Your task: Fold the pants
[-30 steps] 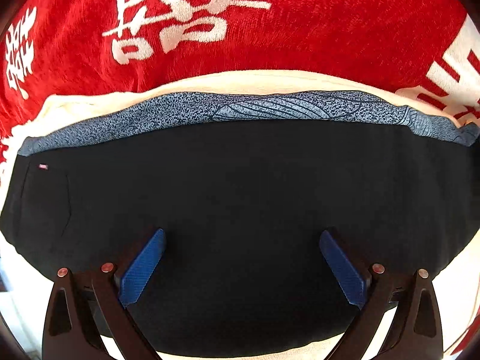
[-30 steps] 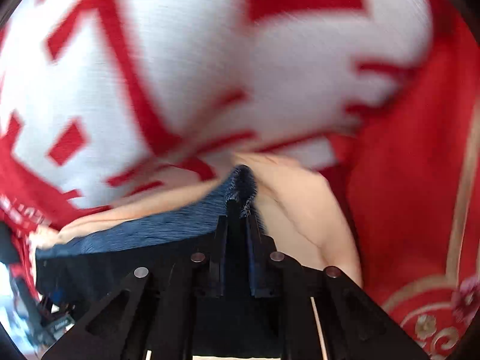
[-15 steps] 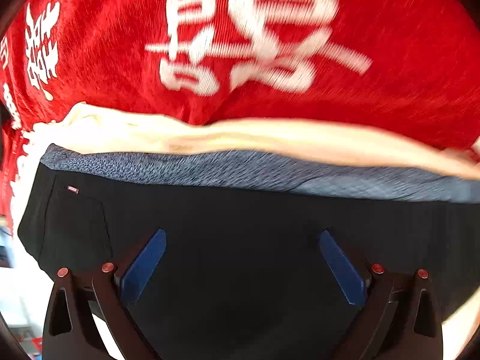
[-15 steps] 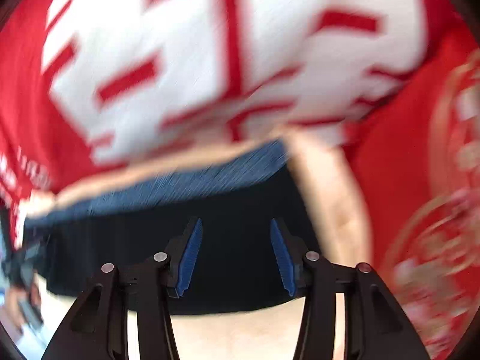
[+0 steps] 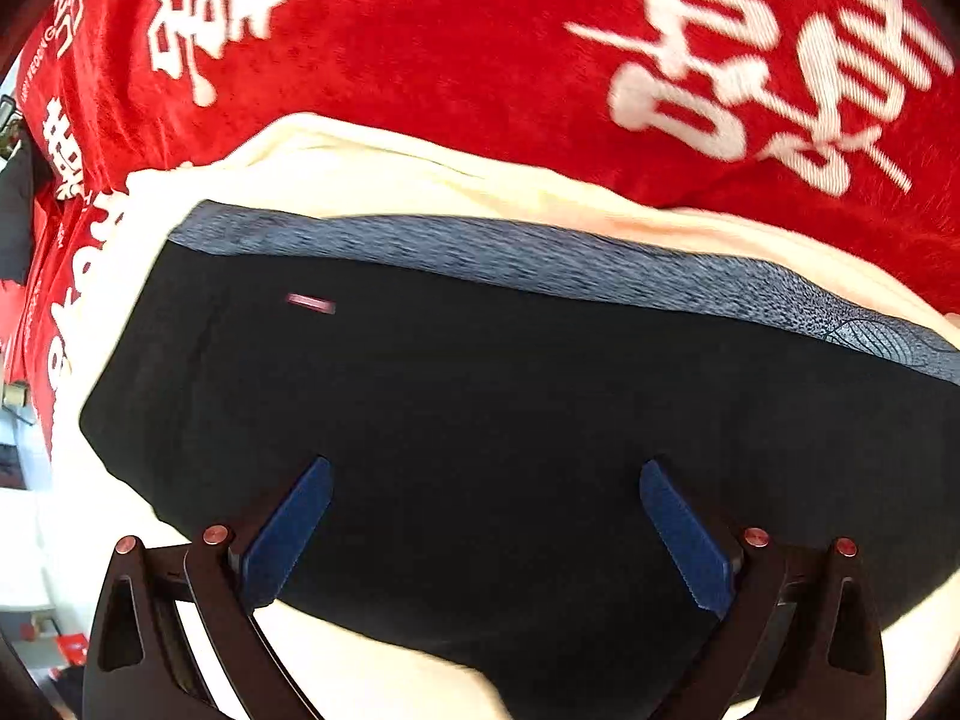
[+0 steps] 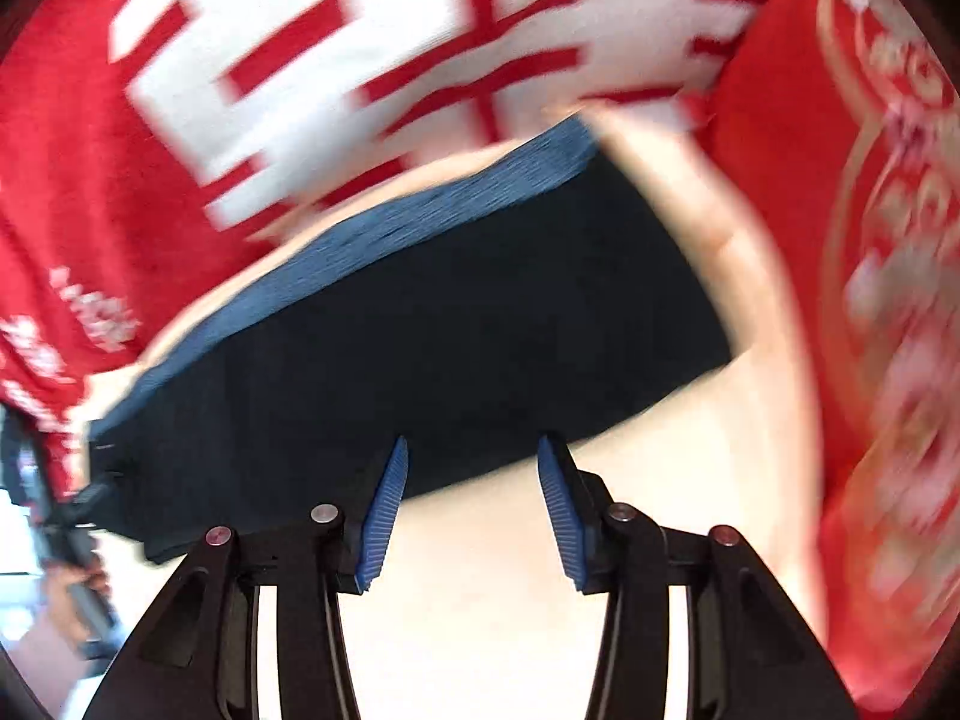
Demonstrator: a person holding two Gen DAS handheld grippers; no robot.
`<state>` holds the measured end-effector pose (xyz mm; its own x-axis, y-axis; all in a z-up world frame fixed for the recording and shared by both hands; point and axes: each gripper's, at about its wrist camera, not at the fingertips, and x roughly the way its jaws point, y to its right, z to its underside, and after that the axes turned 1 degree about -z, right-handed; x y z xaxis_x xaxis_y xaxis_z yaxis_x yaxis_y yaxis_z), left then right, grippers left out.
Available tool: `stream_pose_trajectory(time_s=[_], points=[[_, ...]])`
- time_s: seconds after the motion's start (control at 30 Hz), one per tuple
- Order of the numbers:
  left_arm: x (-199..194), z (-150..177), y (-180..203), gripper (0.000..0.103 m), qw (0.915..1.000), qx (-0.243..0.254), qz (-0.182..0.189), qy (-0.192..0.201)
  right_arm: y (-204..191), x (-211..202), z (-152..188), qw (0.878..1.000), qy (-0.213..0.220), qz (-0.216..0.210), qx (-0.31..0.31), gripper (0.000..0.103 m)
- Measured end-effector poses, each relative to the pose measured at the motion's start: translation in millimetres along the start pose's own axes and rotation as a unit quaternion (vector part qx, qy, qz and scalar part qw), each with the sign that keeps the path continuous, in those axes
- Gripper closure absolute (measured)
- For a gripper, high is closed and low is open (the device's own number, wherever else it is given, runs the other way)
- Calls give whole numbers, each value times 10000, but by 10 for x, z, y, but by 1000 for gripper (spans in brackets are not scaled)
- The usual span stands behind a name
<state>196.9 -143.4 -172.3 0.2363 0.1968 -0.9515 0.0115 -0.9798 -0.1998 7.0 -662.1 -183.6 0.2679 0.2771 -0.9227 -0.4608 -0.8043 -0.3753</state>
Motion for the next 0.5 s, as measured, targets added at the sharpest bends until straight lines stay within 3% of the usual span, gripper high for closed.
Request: stream_pose_trajectory(time_s=[0.13,0.23,0.27,0.4,0.47,0.5], points=[[-17,-64,-266,0,9994,261,-14,242,-668,232,530,9911,-489,-1233,77,54],[89,-188,-576,0,9983,473,-169,311,-1209,603,938,9727,-937,-2109,261,53],[110,-190,-673,0,9974,549,-251,385,-1366,674,1217,9661,-1075,-2332,282,54],[342,-187,-1154,0,9952,714,-527,424,-2033,1150,1575,9500,-1268,-2828,385,54],[484,-125,-1370,0,9969,631,-354,317,-2152,1320,1682,9444,-1291,-2964,600,54],[511,-91,-1465,0,9981,506,-57,355,-2187,1376,1691,9441,-1269,-2973,644,54]])
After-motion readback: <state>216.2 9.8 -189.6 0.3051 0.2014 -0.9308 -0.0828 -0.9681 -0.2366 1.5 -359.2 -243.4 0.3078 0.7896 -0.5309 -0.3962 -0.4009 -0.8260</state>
